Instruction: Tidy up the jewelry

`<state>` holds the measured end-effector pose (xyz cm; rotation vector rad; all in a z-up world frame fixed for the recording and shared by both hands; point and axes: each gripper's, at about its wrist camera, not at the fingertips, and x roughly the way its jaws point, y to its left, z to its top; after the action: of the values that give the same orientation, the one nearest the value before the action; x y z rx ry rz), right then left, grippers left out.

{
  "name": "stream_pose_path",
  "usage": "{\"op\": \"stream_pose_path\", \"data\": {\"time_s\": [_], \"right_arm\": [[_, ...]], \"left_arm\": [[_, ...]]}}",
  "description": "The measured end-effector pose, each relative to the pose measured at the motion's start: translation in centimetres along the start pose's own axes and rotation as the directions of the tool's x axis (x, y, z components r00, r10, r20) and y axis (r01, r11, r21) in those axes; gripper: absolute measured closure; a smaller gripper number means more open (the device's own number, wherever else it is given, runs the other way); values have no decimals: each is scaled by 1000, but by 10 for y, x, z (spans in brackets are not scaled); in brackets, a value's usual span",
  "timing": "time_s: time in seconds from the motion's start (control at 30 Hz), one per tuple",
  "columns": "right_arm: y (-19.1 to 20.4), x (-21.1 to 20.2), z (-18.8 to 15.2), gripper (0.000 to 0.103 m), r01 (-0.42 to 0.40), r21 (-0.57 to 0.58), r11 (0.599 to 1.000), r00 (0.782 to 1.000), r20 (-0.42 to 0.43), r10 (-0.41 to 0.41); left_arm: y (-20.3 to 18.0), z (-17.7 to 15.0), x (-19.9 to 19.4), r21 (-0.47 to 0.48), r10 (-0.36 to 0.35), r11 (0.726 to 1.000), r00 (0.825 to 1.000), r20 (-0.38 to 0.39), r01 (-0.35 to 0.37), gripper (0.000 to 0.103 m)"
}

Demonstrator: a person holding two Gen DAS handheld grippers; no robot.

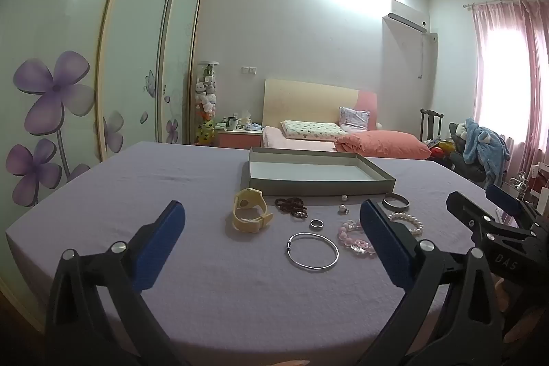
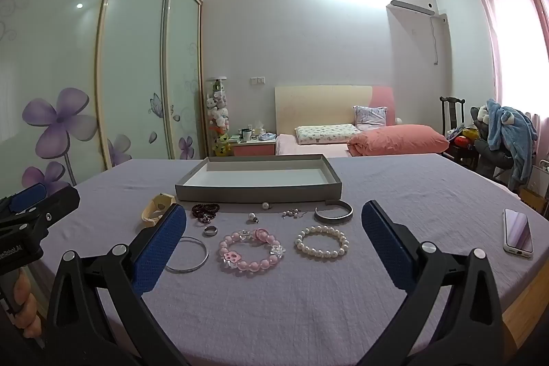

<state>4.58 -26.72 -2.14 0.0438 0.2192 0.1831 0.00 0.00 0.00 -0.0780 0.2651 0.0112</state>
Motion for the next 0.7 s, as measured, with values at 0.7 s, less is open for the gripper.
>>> {"op": "stream_pose_path", "data": {"time_s": [0.7], "right_arm": [[-2, -1, -1, 2, 8, 6, 1000, 1000, 5, -8]], "left_arm": [[9, 3, -3, -11, 12, 1000, 1000, 9, -12, 4]]}}
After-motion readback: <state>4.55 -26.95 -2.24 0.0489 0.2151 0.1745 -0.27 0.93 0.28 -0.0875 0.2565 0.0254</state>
